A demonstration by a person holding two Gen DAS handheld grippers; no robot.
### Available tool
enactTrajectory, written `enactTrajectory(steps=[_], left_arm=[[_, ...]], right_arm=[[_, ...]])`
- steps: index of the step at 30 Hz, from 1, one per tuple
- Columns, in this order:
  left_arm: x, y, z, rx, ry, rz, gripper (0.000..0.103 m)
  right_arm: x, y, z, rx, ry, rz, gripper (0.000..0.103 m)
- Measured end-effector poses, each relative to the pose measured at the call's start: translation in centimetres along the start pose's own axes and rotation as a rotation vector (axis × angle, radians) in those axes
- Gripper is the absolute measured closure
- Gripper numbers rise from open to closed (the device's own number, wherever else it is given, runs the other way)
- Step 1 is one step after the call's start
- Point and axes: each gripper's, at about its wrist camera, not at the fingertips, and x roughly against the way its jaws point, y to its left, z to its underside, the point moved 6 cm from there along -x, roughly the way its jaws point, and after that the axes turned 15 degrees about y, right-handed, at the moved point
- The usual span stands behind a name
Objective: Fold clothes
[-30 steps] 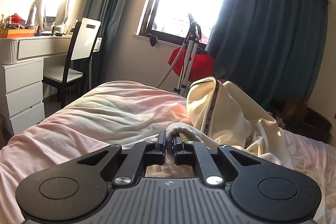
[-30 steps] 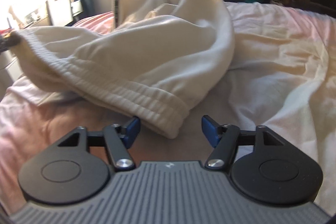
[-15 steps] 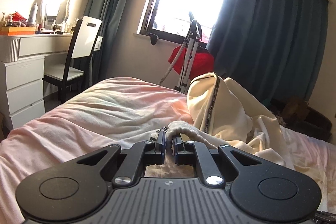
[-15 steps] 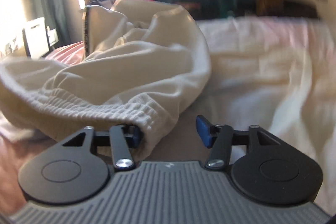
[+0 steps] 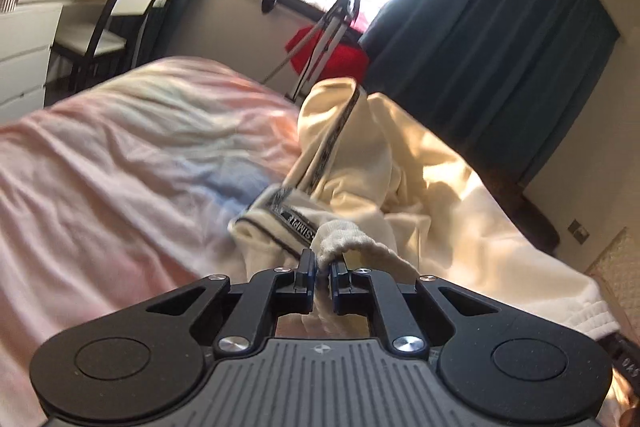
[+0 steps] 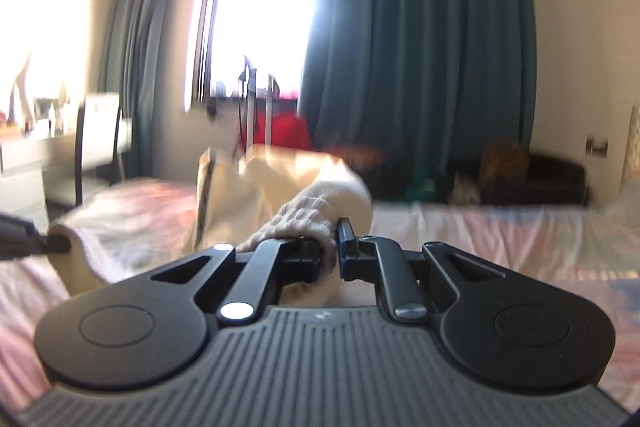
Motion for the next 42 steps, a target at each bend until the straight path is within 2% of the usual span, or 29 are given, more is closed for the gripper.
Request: enactTrajectory(steps=[2, 4, 5, 6, 7, 8, 9, 12, 13, 14, 16, 19, 24, 27, 29, 30, 32, 36, 39, 42], left_arm=[[-0.7, 0.6, 2.0, 0.035, 0.096, -0.011, 0.094], [-1.0, 1.3, 3.4, 0.033, 0.149, -0.044, 0.091], [-1.1, 1.7, 4.0, 0.031, 0.175, -0.061, 0.089], [-0.9, 1.9, 4.1, 0.040, 0.184, -0.060, 0.081], [-0.7, 2.1, 4.2, 0.050, 0.192, -0.058, 0.073], [-0.4, 2.2, 4.2, 0.060, 0.200, -0.055, 0.053], [-0.2, 2.4, 4.2, 0.076, 0.206, -0.046, 0.039], [0.3, 3.4, 4.1, 0.162, 0.201, 0.015, 0.022], [0.4, 3.7, 4.1, 0.191, 0.200, 0.036, 0.020], [0.6, 4.1, 4.0, 0.220, 0.198, 0.057, 0.020], [0.9, 4.8, 3.9, 0.278, 0.194, 0.098, 0.019], [0.6, 5.4, 3.9, 0.344, 0.206, 0.155, 0.018], [-0.7, 5.6, 3.7, 0.383, 0.226, 0.182, 0.018], [-1.9, 5.0, 3.8, 0.349, 0.253, 0.171, 0.018], [-2.8, 4.5, 4.0, 0.306, 0.273, 0.140, 0.018], [-3.1, 4.2, 4.2, 0.286, 0.278, 0.130, 0.018], [-3.9, 3.9, 4.2, 0.254, 0.279, 0.109, 0.020], [-5.3, 3.8, 4.2, 0.226, 0.264, 0.061, 0.030], [-5.5, 3.9, 3.4, 0.213, 0.193, 0.039, 0.042], [-5.9, 3.8, 3.0, 0.202, 0.186, 0.011, 0.061]], right_arm=[[-2.0, -1.2, 2.5, -0.041, 0.181, -0.029, 0.091], [-4.2, -2.5, 5.3, -0.097, 0.375, -0.065, 0.088], [-5.1, -2.9, 6.6, -0.129, 0.459, -0.077, 0.086], [-5.5, -3.2, 7.6, -0.179, 0.505, -0.089, 0.086], [-5.4, -3.7, 7.9, -0.235, 0.516, -0.110, 0.086], [-5.4, -4.2, 8.2, -0.289, 0.523, -0.133, 0.084], [-5.2, -4.5, 8.0, -0.334, 0.516, -0.160, 0.081], [-4.8, -5.4, 7.7, -0.439, 0.497, -0.226, 0.066], [-4.8, -5.7, 7.7, -0.460, 0.492, -0.241, 0.054], [-4.7, -5.9, 7.6, -0.481, 0.487, -0.255, 0.042], [-4.6, -6.5, 7.5, -0.523, 0.476, -0.284, 0.034], [-4.3, -7.3, 7.2, -0.586, 0.460, -0.328, 0.034], [-3.9, -8.7, 6.7, -0.681, 0.428, -0.398, 0.034], [-3.9, -8.6, 6.1, -0.640, 0.398, -0.406, 0.034], [-4.2, -8.5, 5.8, -0.617, 0.387, -0.412, 0.020], [-4.5, -8.5, 5.9, -0.610, 0.390, -0.412, 0.020], [-6.4, -8.3, 7.1, -0.623, 0.450, -0.388, 0.020], [-10.2, -7.9, 9.3, -0.662, 0.564, -0.351, 0.020], [-12.1, -7.0, 10.2, -0.668, 0.605, -0.333, 0.021], [-13.1, -5.6, 10.4, -0.650, 0.617, -0.353, 0.024]])
